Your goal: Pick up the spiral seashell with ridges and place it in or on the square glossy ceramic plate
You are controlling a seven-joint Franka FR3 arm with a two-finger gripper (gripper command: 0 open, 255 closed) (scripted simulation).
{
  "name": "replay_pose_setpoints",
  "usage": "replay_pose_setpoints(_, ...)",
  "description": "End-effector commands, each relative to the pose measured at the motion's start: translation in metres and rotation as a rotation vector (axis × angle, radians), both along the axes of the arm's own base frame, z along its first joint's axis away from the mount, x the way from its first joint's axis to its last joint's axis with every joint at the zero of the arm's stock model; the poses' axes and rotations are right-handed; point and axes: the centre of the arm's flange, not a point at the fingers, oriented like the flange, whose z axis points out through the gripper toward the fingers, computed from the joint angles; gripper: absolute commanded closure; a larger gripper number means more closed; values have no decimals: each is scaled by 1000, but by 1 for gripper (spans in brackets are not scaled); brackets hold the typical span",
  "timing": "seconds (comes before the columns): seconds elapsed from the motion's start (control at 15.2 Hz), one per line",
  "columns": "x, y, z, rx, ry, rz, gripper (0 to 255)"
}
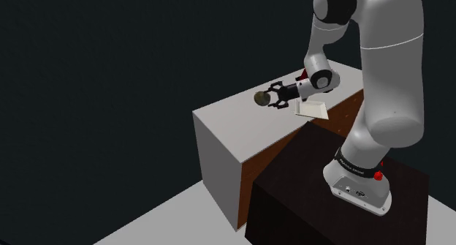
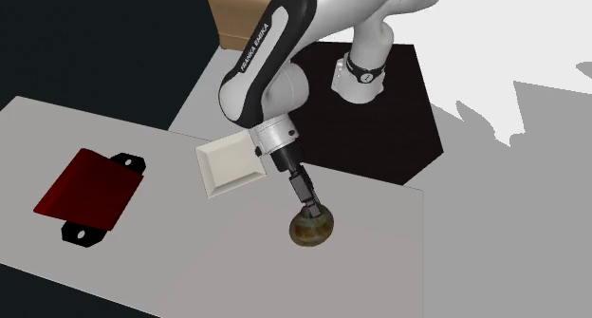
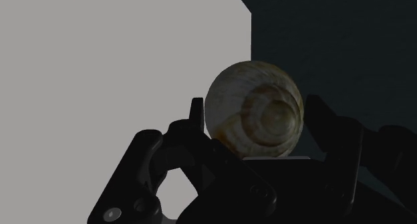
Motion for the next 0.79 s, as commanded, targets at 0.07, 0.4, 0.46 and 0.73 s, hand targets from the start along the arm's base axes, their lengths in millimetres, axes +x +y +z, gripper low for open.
replay_pose_setpoints(0.07,-22,-29,2,1,0,2,255)
replay_pose_setpoints(0.4,-63,-80,5,1,0,2,255)
replay_pose_setpoints(0.46,-71,-91,5,1,0,2,255)
replay_pose_setpoints(0.73,-104,-132,7,1,0,2,255)
